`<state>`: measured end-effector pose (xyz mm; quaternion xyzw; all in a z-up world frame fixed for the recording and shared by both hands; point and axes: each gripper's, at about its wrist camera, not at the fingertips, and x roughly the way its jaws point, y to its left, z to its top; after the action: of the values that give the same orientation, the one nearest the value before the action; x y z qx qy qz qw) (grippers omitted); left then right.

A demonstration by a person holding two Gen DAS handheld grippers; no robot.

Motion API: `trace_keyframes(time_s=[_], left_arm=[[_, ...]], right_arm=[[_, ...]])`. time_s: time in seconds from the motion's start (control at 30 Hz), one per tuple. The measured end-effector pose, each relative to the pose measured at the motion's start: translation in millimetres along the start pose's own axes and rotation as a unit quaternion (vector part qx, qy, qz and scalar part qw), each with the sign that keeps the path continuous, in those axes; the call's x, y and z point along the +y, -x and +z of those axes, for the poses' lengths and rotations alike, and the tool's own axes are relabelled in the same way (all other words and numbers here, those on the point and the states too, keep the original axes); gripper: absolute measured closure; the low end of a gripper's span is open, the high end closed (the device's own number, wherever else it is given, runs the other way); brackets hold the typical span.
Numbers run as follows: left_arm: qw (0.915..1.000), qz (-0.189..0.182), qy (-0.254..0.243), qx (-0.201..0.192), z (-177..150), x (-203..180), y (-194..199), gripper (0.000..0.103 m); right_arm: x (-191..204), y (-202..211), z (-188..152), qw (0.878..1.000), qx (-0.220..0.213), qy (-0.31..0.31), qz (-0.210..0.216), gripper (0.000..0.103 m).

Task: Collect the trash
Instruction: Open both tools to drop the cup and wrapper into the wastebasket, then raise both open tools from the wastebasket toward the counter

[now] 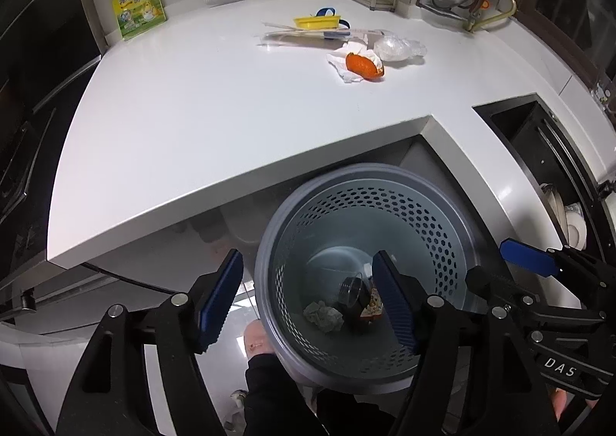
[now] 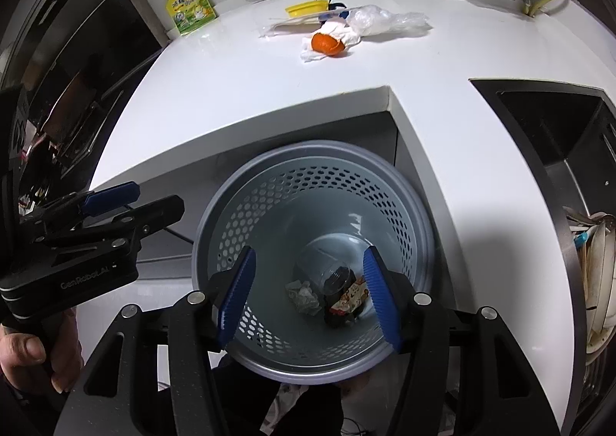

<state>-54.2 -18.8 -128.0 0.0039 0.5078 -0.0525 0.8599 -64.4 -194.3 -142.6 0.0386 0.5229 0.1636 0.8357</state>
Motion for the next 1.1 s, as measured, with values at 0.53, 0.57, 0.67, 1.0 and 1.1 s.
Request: trace_keyframes(time_s=[0.53,0.57,0.67,1.0,1.1], left_arm=[[0.9985,0.003,0.001,-0.055,50.7,18.1,18.0,0.018],[0.9984,0.003,0.001,-0.057,53.7,18.8,18.5,0.018],[0.9978,0.003,-0.001,-0.066,66.9,23.2,19.1,0.017],[0.9963,0.000,0.005,-0.085,111.6,45.0,3.3,0.015],[0.9960,0.000,0.007,-0.089,124.8,53.4,-2.8,0.015]], right_arm=[[-9.0,23.3,42.0,0.998,-0.052,-0.024,-0.028,0.044],[-9.6,24.0,44.9,0.998,-0.055,-0.026,-0.029,0.044],[-11.2,26.2,55.9,0.997,-0.065,-0.033,-0.032,0.044],[-3.2,18.9,104.3,0.994,-0.094,-0.042,-0.045,0.044],[-1.1,11.5,115.2,0.993,-0.094,-0.043,-0.051,0.044]])
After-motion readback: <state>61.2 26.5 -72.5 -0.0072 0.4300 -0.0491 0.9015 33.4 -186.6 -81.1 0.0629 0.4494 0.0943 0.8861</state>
